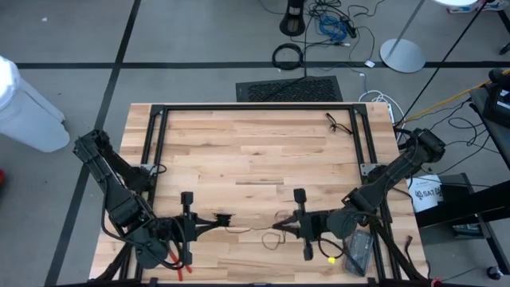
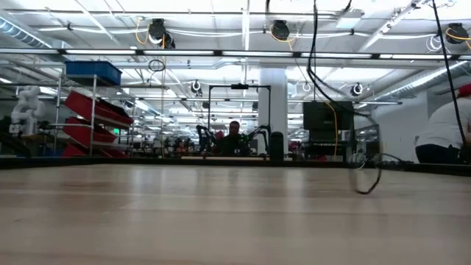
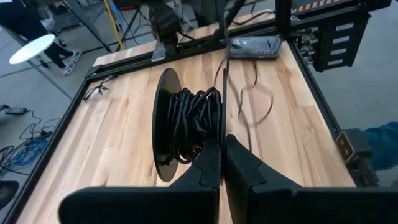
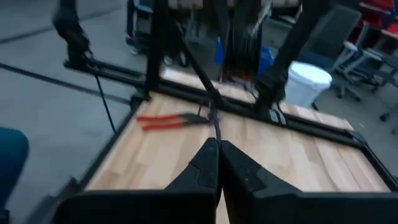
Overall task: Coil cords
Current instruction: Coil the black wire onto the black spool
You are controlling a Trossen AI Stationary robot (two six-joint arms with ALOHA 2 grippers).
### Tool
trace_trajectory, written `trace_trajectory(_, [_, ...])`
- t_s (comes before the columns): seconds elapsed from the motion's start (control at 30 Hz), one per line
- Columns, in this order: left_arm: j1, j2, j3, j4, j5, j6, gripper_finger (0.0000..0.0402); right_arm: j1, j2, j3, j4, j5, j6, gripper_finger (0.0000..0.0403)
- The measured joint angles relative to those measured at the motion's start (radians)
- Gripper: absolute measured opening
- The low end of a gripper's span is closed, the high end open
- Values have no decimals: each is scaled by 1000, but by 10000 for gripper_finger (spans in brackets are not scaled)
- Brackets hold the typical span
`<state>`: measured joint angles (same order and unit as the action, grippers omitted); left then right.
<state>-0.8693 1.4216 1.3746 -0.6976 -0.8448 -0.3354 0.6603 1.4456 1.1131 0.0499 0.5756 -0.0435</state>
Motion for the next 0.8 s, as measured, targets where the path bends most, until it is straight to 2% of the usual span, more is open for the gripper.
trace_trajectory(0.13, [6, 20, 0, -1, 11, 1, 8, 27, 0, 56, -2, -1, -45, 0])
trace_trajectory(0.37, [39, 46, 0, 5, 91, 0, 8, 55, 0, 155, 1, 3, -155, 0])
trace_trajectory(0.8, [53, 49, 0, 66, 135, 9, 8, 20, 15, 173, 5, -2, -226, 0])
